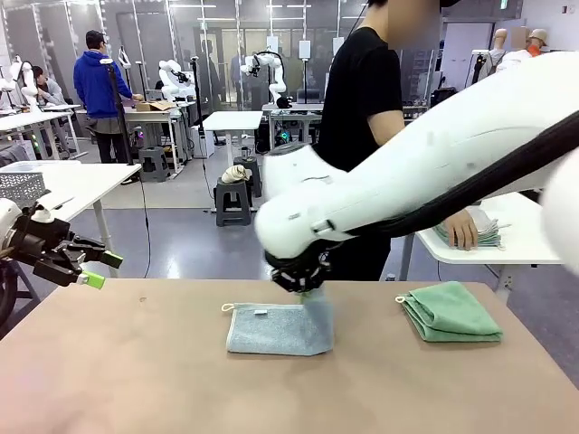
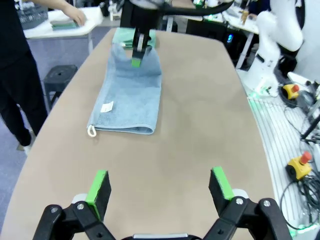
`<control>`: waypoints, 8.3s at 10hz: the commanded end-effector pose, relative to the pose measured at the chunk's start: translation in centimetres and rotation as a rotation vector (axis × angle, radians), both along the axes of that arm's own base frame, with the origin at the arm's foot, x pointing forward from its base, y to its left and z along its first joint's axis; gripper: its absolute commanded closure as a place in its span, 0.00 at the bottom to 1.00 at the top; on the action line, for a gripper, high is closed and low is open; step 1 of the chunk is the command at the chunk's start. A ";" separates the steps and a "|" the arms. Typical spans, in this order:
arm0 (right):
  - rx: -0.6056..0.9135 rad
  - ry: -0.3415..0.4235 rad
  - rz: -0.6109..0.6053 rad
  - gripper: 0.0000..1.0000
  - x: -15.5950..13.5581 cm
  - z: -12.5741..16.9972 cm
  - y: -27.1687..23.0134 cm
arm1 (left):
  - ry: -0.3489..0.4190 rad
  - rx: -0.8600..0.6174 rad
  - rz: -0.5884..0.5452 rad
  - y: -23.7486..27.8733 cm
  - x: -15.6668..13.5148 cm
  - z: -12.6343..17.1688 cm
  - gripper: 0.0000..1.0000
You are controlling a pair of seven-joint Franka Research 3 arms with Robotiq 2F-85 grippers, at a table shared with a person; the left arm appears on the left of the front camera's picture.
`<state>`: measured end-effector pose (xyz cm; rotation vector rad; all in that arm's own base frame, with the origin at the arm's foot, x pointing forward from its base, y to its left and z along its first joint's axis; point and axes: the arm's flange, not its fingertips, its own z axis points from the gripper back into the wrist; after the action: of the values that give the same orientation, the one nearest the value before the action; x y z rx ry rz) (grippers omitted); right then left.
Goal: Fold the towels and place them in the basket.
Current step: When a person lays out a Towel with hook on the table, fold it in half twice, then stack the folded Towel with hook on the right side of the table.
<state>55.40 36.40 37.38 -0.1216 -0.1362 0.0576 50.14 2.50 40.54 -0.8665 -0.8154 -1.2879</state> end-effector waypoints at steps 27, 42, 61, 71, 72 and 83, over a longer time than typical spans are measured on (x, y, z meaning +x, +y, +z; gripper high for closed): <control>0.438 0.087 0.065 0.14 1.5 -3.6 -7.8 | -0.005 0.003 0.003 0.0 -0.3 0.2 0.00; 0.402 0.100 0.038 0.14 2.2 -4.1 -8.1 | -0.005 0.003 0.003 0.0 -0.3 0.2 0.00; 0.399 0.048 -0.083 0.40 4.6 -8.0 -5.6 | -0.005 0.003 0.003 0.0 -0.3 0.2 0.00; 0.390 0.074 -0.039 1.00 4.2 -7.8 -5.5 | -0.005 0.003 0.003 0.0 -0.3 0.2 0.00; 0.390 0.074 -0.039 1.00 4.2 -7.8 -5.5 | -0.005 0.003 0.003 0.0 -0.3 0.2 0.00; 0.235 -0.063 0.159 0.95 1.8 5.7 -17.0 | -0.005 0.003 0.003 0.0 -0.3 0.2 0.00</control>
<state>58.19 20.75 43.18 0.1501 -0.2270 0.1822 50.10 2.54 40.54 -0.8660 -0.8157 -1.2868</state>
